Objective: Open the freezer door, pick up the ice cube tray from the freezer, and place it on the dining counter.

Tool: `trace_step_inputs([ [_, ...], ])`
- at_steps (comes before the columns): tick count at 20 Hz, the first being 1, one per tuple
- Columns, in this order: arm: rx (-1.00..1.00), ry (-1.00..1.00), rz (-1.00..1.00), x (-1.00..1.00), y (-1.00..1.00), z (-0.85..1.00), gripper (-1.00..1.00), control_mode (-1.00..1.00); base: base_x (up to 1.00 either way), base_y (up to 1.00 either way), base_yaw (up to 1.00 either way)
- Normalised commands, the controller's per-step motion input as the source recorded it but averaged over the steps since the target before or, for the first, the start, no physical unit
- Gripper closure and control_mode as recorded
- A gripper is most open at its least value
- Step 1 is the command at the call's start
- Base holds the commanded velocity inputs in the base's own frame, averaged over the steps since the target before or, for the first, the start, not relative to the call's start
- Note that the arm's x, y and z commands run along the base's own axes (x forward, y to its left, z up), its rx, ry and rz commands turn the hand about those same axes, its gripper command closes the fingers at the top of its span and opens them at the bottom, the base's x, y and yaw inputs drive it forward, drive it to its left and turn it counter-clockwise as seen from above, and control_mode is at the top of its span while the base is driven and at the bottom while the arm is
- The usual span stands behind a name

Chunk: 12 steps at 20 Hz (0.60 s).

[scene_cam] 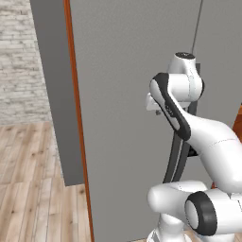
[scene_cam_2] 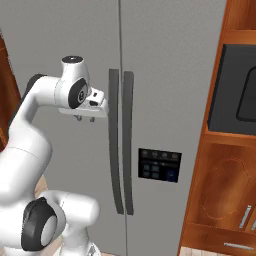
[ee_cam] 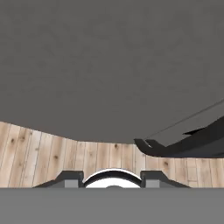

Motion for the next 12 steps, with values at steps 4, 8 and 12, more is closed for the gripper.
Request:
trace_step_inputs([
  [4, 0.0, 0.0, 0.0, -0.37, 0.0, 0.0, -1.0, -1.0, 0.0, 0.0, 0.0],
  [8, 0.0, 0.0, 0.0, -0.83, -0.01, -0.03, -1.0, -1.0, 0.0, 0.0, 0.0],
  [12, 0.0, 0.0, -0.01, -0.66, -0.06, 0.0, -1.0, -1.0, 0.0, 0.0, 0.0],
])
